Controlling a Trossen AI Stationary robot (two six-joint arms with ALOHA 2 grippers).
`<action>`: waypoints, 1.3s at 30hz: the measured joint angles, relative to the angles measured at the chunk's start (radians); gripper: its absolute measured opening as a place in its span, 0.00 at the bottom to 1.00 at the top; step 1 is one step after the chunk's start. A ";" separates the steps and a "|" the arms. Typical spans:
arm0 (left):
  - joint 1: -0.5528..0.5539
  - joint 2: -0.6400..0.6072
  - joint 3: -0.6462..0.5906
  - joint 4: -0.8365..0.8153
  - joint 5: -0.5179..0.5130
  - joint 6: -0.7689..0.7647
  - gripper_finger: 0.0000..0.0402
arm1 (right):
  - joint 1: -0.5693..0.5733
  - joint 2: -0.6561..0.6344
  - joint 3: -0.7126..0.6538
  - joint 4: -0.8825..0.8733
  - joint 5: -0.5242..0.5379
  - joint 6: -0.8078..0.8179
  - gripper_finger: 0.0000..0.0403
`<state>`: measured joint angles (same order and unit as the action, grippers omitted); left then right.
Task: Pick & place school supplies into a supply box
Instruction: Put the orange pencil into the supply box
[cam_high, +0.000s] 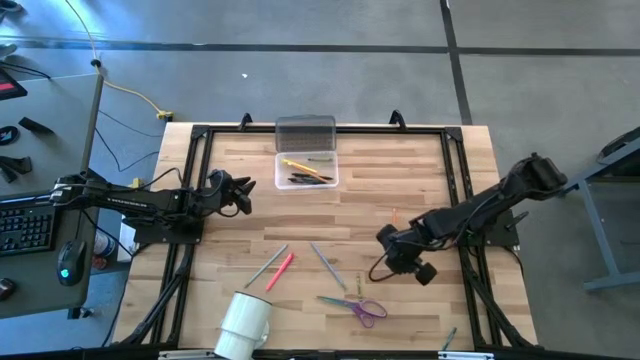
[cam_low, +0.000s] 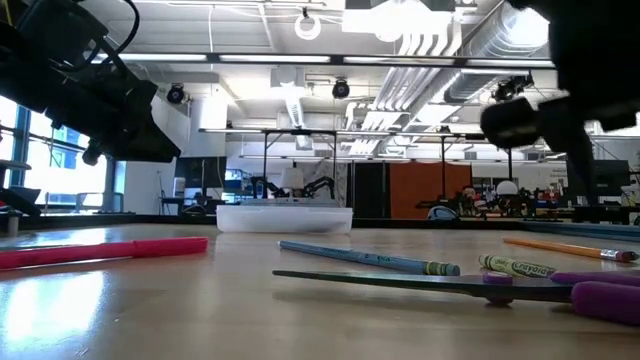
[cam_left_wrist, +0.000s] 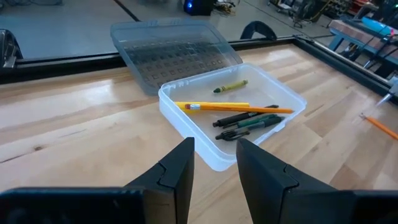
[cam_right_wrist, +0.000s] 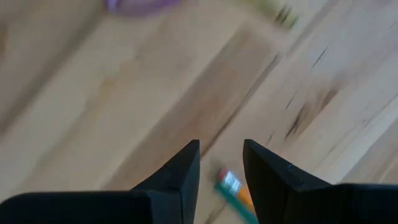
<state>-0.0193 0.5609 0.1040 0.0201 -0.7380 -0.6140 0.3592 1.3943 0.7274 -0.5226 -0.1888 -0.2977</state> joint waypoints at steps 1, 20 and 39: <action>0.000 0.000 0.000 0.000 0.000 -0.001 0.39 | 0.006 -0.006 -0.019 0.001 0.010 -0.014 0.27; 0.000 0.000 0.000 0.048 -0.077 -0.076 0.39 | 0.003 -0.021 -0.307 0.410 0.121 -0.256 0.27; 0.000 0.000 0.000 0.044 -0.121 -0.074 0.39 | -0.037 -0.012 -0.232 0.524 0.138 -0.206 0.27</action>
<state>-0.0193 0.5610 0.1040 0.0646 -0.8589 -0.6880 0.3222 1.3819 0.4951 0.0012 -0.0510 -0.5042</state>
